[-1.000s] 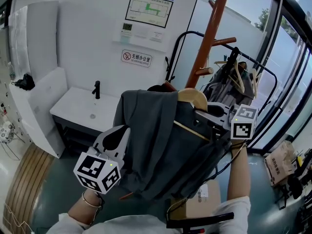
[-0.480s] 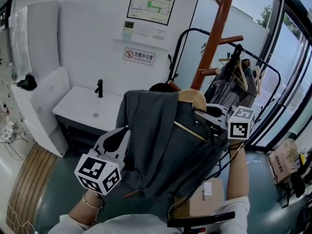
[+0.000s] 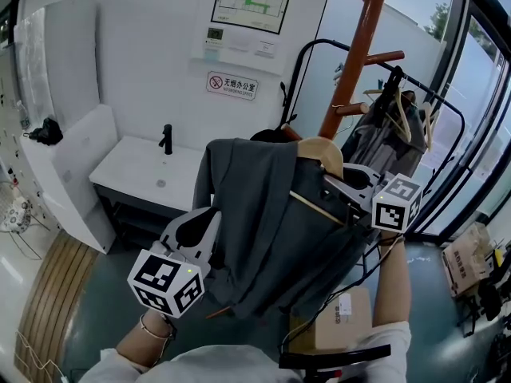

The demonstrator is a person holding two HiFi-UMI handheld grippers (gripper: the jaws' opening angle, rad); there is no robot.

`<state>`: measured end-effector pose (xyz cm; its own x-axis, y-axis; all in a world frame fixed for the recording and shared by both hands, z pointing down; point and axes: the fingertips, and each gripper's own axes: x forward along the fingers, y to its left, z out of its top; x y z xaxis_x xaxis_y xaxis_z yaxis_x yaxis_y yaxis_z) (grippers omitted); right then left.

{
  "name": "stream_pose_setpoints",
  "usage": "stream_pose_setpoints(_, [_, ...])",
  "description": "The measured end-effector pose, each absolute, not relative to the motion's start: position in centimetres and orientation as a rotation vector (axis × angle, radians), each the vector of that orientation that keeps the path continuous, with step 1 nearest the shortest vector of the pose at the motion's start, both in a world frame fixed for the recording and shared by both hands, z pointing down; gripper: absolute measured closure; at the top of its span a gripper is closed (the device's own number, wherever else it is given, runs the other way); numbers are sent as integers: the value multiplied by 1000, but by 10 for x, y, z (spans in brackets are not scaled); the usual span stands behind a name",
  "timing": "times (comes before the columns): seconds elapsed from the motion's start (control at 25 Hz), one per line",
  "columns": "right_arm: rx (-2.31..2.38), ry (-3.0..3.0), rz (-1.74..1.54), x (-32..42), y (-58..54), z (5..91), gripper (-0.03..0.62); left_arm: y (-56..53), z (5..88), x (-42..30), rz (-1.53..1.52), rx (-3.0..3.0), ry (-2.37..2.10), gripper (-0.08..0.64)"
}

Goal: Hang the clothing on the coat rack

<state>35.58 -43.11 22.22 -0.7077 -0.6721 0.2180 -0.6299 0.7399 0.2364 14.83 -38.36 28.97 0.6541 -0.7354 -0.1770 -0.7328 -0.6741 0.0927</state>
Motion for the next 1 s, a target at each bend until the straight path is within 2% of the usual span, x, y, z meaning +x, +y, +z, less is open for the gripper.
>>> stream_pose_setpoints(0.28, [1139, -2658, -197, 371, -432, 222, 432, -384, 298, 151, -288, 2834, -1230, 546])
stream_pose_setpoints(0.52, [1240, -2536, -335, 376, -430, 226, 418, -382, 303, 154, -279, 2844, -1203, 546])
stream_pose_setpoints(1.0, [1446, -2431, -368, 396, -402, 207, 410, -370, 309, 159, -291, 2844, -1108, 546])
